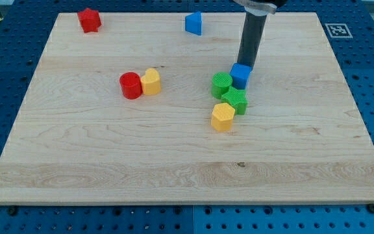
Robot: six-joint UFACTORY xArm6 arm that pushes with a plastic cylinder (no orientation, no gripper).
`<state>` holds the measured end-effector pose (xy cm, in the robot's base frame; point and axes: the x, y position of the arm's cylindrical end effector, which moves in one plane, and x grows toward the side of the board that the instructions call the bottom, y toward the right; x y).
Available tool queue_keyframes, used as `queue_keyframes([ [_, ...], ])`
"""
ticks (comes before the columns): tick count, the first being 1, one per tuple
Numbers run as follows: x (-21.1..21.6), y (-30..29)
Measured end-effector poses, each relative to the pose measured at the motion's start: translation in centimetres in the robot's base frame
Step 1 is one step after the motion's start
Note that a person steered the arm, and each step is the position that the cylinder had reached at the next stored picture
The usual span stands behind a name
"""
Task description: Separate the yellow heart and the red circle
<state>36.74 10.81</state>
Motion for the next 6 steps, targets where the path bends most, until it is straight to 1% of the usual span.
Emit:
queue_keyframes([
  [1, -2.4, -3.1],
  [3, -2.6, -16.2],
  [4, 0.0, -18.2],
  [5, 1.2, -20.1],
  [6, 2.9, -19.6],
])
